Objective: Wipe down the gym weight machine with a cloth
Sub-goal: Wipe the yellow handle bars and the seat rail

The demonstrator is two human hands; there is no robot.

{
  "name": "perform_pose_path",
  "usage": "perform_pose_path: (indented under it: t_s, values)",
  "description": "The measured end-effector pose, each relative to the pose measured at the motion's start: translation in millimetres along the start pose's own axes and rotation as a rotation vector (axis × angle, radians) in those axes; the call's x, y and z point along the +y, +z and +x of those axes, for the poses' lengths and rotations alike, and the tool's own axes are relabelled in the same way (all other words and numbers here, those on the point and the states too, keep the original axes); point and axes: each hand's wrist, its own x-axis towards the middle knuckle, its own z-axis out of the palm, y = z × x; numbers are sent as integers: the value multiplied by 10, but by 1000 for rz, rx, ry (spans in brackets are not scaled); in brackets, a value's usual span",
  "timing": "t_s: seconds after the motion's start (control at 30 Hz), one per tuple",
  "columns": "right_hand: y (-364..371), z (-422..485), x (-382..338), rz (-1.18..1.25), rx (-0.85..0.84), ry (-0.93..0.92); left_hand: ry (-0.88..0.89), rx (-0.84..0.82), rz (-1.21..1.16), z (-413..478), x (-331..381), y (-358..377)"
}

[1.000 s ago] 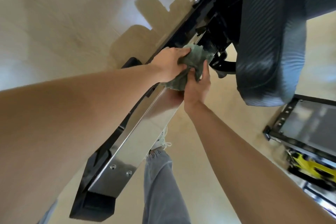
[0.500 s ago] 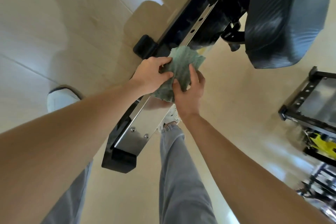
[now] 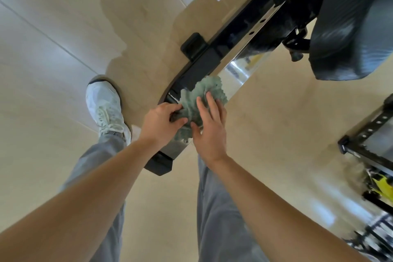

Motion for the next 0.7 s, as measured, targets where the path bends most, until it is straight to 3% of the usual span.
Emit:
perform_pose_path:
  t_s: [0.13,0.23,0.43,0.7]
  values:
    - [56,-83,-80,-86,-104,-168,107,31,97,-80,-143,-47]
    - [-38,101,-39,-129,-116,-234,90,0,86,1,-148,-98]
    - [-500,736,201,-203,-87,-155,41,-143,-70,436,224,-128]
    - [-773,1056,384,-147,19,9,147,-61,-37,773,681,15]
